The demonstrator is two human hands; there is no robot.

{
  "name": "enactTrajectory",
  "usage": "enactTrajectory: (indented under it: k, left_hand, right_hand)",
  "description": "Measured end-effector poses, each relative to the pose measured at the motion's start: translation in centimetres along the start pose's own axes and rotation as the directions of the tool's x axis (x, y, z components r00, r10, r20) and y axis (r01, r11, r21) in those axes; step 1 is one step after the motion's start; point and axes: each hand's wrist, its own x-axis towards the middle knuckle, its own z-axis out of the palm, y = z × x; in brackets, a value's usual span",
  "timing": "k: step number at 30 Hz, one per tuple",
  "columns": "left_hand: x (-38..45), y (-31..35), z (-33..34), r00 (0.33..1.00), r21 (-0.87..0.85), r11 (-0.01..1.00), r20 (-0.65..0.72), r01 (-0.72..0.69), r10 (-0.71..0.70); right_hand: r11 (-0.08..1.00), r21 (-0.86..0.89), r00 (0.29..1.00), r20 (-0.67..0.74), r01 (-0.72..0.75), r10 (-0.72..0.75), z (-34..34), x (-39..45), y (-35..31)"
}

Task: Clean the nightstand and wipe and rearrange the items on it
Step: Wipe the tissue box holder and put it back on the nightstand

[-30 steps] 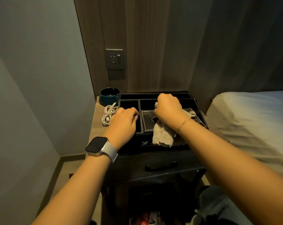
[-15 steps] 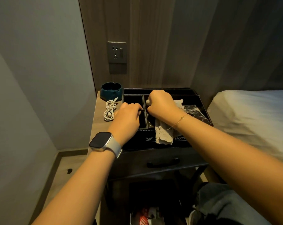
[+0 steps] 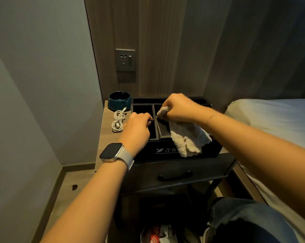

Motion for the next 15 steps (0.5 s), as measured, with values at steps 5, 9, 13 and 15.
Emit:
enactTrajectory:
  k: [5, 9, 13, 15]
  left_hand:
    - [0.3, -0.2, 0.4, 0.999, -0.039, 0.999, -0.036, 0.012, -0.014]
    - [0.3, -0.2, 0.5, 0.999, -0.057, 0.998, -0.042, 0.011, -0.013]
    - [0.2, -0.3, 0.3, 0.999, -0.055, 0.998, -0.033, -0.009, 0.007]
    - [0.2, -0.2, 0.2, 1.0, -0.043, 0.999, -0.021, -0.011, 0.01]
  right_hand:
    - [0.995, -0.104, 0.998, 0.068, -0.006, 0.013, 2.3, -0.7, -2.0]
    - [0.974, -0.095, 0.967, 0.175, 0.204, -0.185, 0.9, -4.9, -1.2]
    - [0.973, -0.04, 0.967, 0.129, 0.227, -0.22, -1.5, -7.1, -0.9]
    - [0.99, -0.065, 0.991, -0.027, 0.128, -0.13, -1.3, -5.6, -0.5]
